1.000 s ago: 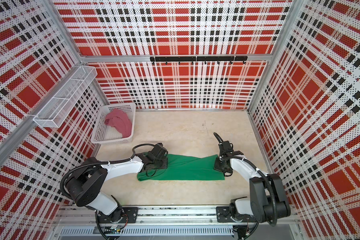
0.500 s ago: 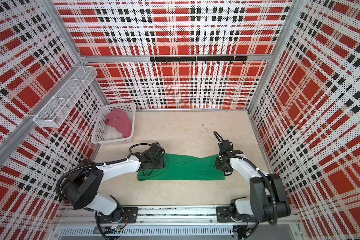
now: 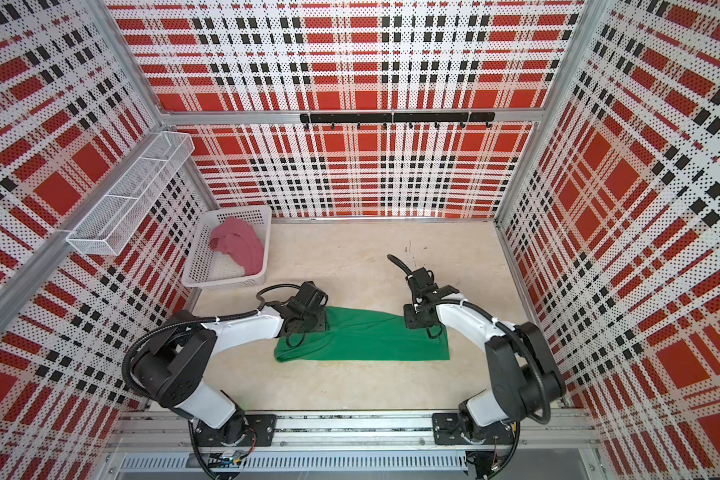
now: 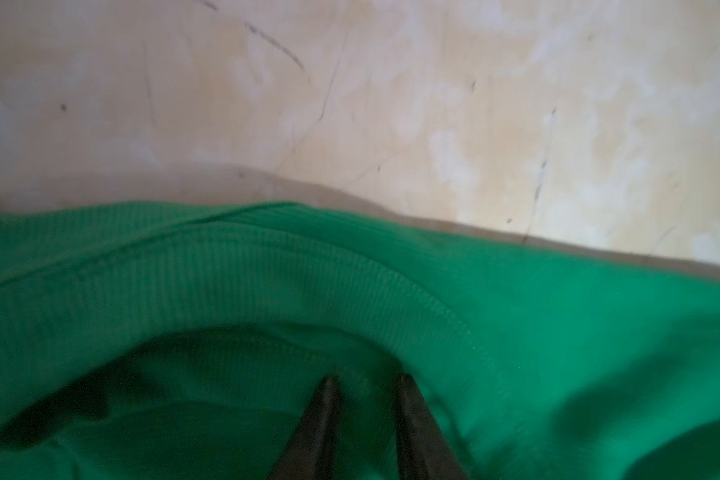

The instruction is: Fold and stack the tank tops

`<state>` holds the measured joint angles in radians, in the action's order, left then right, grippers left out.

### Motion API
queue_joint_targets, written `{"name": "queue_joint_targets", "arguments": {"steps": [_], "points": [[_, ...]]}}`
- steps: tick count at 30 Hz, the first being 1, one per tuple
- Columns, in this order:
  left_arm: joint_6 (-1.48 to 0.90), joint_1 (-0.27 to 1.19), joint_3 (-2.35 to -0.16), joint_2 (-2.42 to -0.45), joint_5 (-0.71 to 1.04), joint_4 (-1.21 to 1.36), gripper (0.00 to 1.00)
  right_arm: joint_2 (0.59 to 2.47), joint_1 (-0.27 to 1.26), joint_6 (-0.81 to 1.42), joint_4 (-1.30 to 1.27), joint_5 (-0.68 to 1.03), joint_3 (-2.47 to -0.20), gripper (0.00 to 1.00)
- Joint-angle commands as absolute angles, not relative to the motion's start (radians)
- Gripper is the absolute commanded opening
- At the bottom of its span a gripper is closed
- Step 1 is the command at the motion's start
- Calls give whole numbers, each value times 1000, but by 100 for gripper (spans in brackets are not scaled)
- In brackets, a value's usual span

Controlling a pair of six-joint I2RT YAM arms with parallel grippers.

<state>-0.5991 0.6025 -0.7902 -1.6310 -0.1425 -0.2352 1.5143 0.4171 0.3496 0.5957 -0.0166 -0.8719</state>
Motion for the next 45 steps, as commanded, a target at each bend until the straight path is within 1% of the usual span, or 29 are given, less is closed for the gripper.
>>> {"name": "queue_joint_targets", "arguments": {"steps": [1, 4, 9, 14, 18, 22, 23, 25, 27, 28, 29, 31, 34, 36, 39, 42, 45], "points": [[-609, 597, -793, -1705, -142, -173, 27, 1515, 423, 304, 513, -30, -854, 7], [-597, 592, -815, -1767, -141, -135, 27, 1529, 423, 301, 474, -3, -817, 0], [-550, 566, -929, -1903, -136, -90, 27, 1518, 440, 376, 423, 49, -723, 0], [-453, 525, -1176, -2086, -94, -104, 29, 1494, 470, 525, 385, 121, -624, 0], [-390, 505, -1430, -2268, -23, -168, 31, 1491, 588, 685, 329, 162, -561, 0], [-335, 493, -1639, -2402, 51, -198, 33, 1479, 772, 835, 258, 228, -544, 0], [-321, 493, -1683, -2426, 72, -199, 34, 1462, 815, 871, 235, 240, -546, 0], [-276, 494, -1761, -2461, 92, -200, 37, 1417, 855, 918, 227, 221, -559, 6], [-230, 494, -1837, -2494, 103, -219, 42, 1352, 855, 938, 251, 146, -571, 13], [-212, 492, -1868, -2501, 110, -227, 45, 1316, 852, 938, 273, 83, -578, 18], [-197, 488, -1889, -2499, 121, -231, 49, 1280, 844, 933, 287, 35, -584, 23], [-175, 483, -1902, -2470, 138, -232, 56, 1227, 818, 917, 289, -4, -586, 29], [-139, 481, -1883, -2396, 146, -232, 70, 1186, 743, 898, 278, 15, -574, 29], [-129, 480, -1857, -2337, 147, -231, 76, 1175, 699, 882, 248, 47, -563, 27], [-128, 479, -1797, -2231, 122, -232, 80, 1180, 669, 853, 226, 81, -570, 26], [-168, 473, -1699, -2102, 74, -236, 82, 1221, 669, 825, 257, 115, -602, 26], [-225, 474, -1522, -1944, 47, -237, 82, 1251, 669, 823, 257, 166, -593, 23]]}}
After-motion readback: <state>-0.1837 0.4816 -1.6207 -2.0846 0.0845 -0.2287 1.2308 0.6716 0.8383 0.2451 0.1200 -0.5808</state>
